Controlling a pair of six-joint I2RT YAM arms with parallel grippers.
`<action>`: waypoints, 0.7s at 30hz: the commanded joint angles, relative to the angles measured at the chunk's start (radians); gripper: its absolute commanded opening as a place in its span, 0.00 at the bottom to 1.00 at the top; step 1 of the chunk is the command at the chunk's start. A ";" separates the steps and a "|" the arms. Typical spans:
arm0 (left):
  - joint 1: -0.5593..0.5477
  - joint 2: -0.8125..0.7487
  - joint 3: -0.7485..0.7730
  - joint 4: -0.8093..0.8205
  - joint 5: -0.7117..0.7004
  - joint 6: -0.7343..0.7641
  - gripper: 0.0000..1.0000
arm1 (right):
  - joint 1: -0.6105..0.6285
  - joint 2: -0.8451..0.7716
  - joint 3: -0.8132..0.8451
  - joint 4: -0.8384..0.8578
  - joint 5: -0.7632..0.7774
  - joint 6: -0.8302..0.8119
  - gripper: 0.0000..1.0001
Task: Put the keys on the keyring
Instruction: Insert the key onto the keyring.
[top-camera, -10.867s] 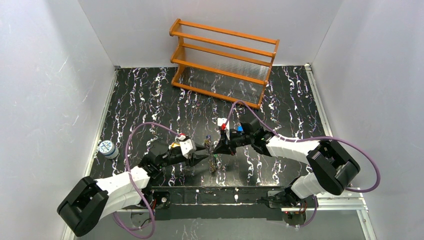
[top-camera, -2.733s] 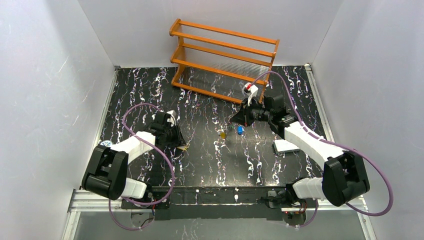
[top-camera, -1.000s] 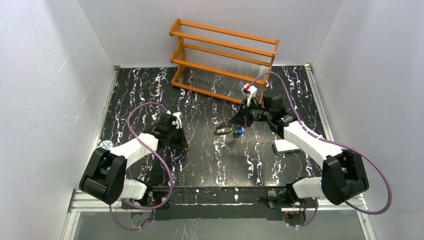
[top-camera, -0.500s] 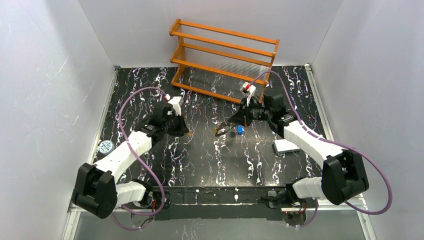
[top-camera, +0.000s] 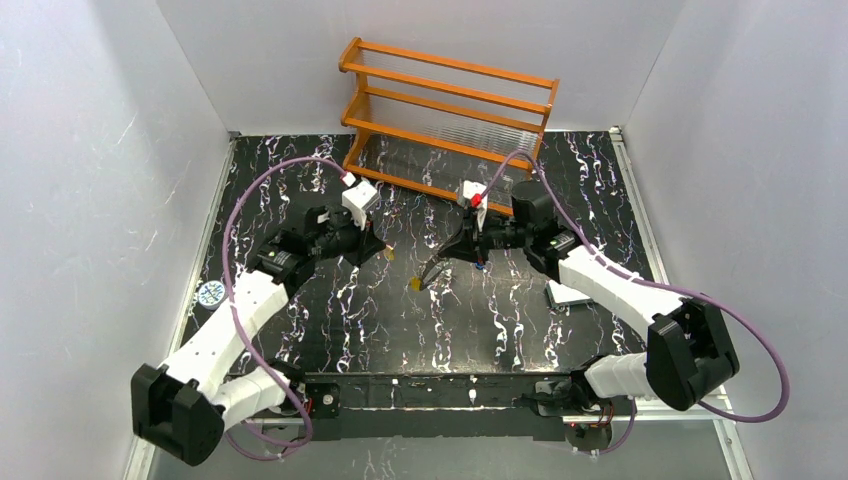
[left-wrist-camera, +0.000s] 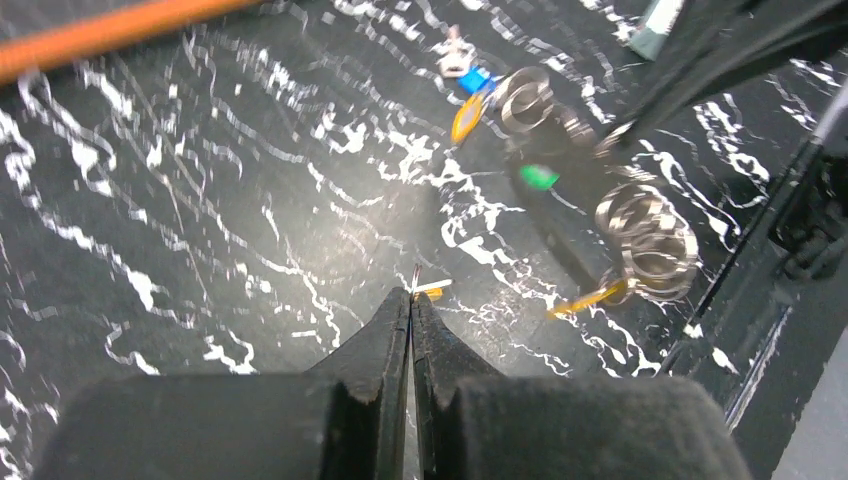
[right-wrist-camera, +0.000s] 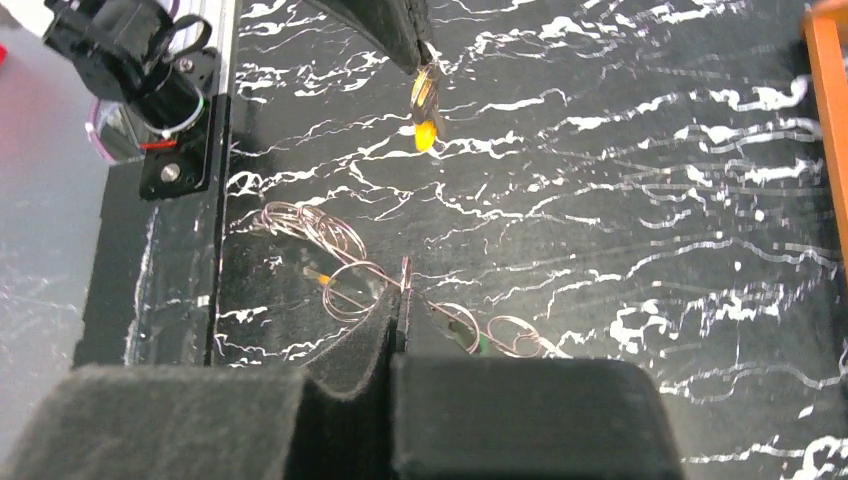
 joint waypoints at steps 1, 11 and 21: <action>-0.004 -0.116 -0.017 0.019 0.179 0.152 0.00 | 0.050 -0.033 0.015 0.025 -0.028 -0.168 0.01; -0.028 -0.205 -0.061 0.069 0.240 0.126 0.00 | 0.216 -0.037 0.057 -0.123 0.163 -0.451 0.01; -0.116 -0.181 -0.075 0.033 0.178 0.171 0.00 | 0.272 -0.037 0.062 -0.098 0.293 -0.459 0.01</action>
